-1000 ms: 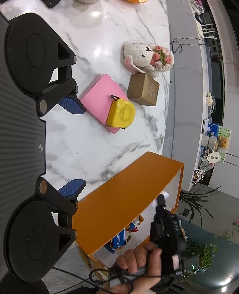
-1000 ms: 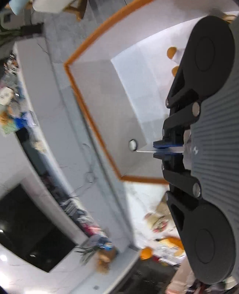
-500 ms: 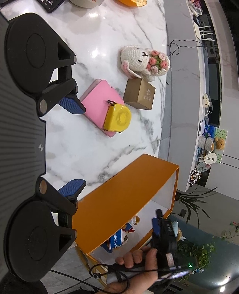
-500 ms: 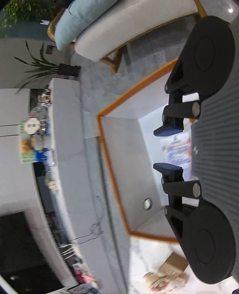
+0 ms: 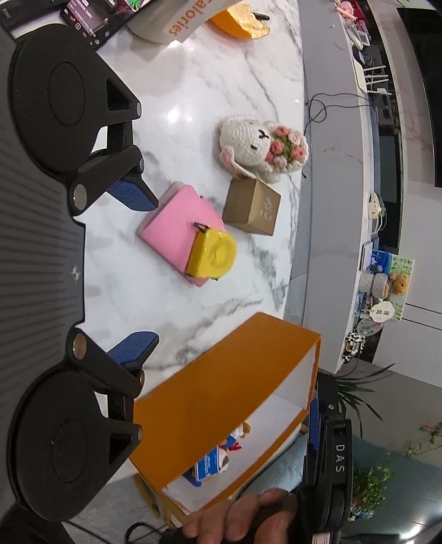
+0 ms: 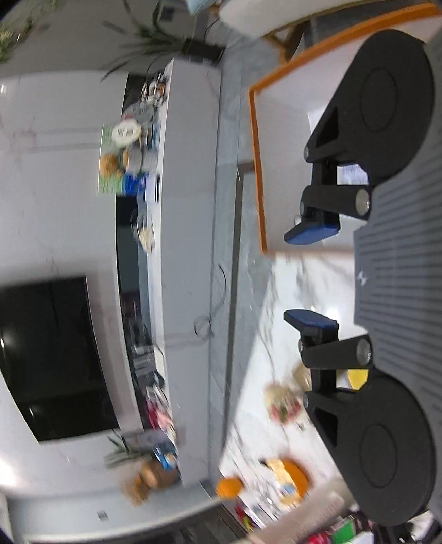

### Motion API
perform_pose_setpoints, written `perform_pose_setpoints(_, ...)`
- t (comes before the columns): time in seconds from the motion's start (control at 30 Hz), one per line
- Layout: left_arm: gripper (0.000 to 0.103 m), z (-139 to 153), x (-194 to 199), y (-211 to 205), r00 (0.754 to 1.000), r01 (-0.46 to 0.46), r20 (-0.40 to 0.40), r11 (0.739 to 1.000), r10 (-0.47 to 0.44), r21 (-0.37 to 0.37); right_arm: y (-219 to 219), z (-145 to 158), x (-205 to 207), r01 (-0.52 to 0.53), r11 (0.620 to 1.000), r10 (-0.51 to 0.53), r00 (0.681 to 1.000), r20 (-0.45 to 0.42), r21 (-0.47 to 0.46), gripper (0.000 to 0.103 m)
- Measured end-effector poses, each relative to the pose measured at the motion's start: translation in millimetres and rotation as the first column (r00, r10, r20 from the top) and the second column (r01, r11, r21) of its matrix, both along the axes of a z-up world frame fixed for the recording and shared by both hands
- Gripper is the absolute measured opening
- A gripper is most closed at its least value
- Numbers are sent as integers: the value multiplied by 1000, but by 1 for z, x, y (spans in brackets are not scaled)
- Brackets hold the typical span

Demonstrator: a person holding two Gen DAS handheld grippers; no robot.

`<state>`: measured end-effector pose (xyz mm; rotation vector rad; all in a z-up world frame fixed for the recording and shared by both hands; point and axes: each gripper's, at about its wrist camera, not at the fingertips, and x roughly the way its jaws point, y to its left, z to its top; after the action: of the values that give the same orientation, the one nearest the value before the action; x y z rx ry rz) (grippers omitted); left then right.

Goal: Organize objects
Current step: 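Withdraw both tools from the box back over the table, then grasp the pink notebook with the left tool while the right tool grasps the yellow tape measure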

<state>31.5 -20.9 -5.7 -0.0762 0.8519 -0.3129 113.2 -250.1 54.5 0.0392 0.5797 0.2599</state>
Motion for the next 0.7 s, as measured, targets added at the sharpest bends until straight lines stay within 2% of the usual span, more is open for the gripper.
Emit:
perform_pose_setpoints(0.33,92,0,-4,8,999,-2,32,998,0,70,73,-20,-27,-155,987,153,987,-46,-47,52)
perform_pose_setpoints(0.43,94,-10,0,18,999,-9,38,998,6,69,89,-32,-30,-165,984,160,984,-74,-67,52)
perform_pose_setpoints(0.53,94,-24,9,28,998,-61,2,993,61,100,98,-42,-26,-160,984,151,982,-110,-79,52)
perform_pose_setpoints(0.7,94,-34,17,43,994,-103,-21,993,105,62,106,-62,-16,-141,985,123,979,-165,-101,53)
